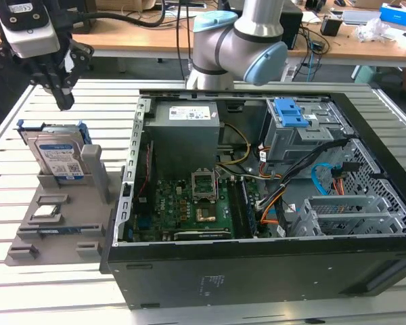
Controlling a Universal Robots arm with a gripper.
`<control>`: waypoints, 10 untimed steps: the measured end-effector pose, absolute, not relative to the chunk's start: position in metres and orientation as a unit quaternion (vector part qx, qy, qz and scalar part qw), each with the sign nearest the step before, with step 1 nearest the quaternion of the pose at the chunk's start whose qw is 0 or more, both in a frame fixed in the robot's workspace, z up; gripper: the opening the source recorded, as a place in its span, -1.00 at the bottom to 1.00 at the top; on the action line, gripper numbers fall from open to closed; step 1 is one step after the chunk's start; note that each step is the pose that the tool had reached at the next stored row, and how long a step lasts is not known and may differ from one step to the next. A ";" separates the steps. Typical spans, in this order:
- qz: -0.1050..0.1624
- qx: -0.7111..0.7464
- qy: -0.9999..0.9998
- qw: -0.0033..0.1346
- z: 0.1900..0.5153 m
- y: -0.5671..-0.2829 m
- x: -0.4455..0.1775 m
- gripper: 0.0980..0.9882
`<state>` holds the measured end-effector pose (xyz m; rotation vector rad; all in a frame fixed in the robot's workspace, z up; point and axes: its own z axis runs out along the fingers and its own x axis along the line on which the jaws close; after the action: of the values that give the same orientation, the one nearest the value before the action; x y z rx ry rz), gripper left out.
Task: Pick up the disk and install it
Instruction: 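Reach for the disk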
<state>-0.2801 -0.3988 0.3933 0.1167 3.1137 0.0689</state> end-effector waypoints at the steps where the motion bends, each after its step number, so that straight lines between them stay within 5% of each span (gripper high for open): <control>1: 0.022 0.037 0.999 0.012 0.393 -0.399 -0.282 -0.98; 10: 0.022 0.037 0.999 0.012 0.393 -0.399 -0.299 -0.98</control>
<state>-0.2991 -0.3988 0.3933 0.1166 3.1137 0.0688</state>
